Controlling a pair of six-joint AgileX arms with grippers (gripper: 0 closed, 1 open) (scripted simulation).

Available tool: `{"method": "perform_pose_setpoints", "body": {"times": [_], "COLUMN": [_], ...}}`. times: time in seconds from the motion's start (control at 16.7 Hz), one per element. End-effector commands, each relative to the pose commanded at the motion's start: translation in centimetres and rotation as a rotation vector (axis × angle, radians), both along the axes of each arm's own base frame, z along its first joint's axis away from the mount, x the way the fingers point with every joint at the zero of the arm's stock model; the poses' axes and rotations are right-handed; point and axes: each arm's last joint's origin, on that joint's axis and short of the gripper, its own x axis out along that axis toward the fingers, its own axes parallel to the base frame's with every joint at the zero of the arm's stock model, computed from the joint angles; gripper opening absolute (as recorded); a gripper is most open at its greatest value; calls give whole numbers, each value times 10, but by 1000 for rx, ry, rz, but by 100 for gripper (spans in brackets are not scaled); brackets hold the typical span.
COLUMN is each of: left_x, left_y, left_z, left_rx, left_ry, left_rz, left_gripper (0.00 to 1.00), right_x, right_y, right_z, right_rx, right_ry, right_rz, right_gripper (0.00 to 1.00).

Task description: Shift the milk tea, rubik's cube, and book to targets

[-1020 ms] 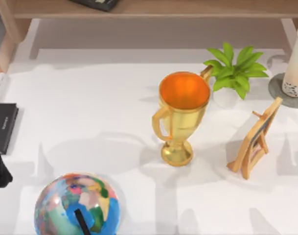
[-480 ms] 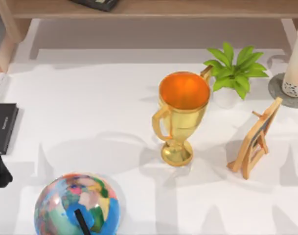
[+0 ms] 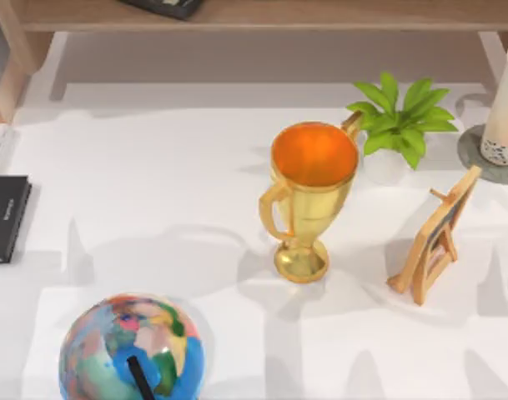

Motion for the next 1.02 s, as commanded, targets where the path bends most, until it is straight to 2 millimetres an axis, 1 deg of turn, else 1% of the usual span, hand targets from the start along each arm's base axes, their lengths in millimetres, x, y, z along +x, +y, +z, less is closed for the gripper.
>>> {"method": "perform_pose_setpoints", "body": {"times": [0.12,0.24,0.36,0.48,0.6,0.66,0.78,0.9,1.02], "left_x": [14,39,76,122,171,195,240,275,300], "left_y": [4,11,23,40,61,73,98,121,141], "left_z": [32,63,87,102,104,101,87,69,51], "left_rx": [1,0,-2,-5,-10,-13,-18,-22,-22], "left_ry": [-15,-14,0,18,38,48,63,72,73], "left_rz": [-2,-3,-5,-6,-8,-9,-10,-11,-12], "left_gripper": [100,100,100,100,100,100,100,100,100], "right_x": [0,0,0,0,0,0,0,0,0], "right_y": [0,0,0,0,0,0,0,0,0], "right_z": [0,0,0,0,0,0,0,0,0], "right_rx": [0,0,0,0,0,0,0,0,0], "right_ry": [0,0,0,0,0,0,0,0,0], "right_rz": [0,0,0,0,0,0,0,0,0], "right_gripper": [100,100,100,100,100,100,100,100,100]}}
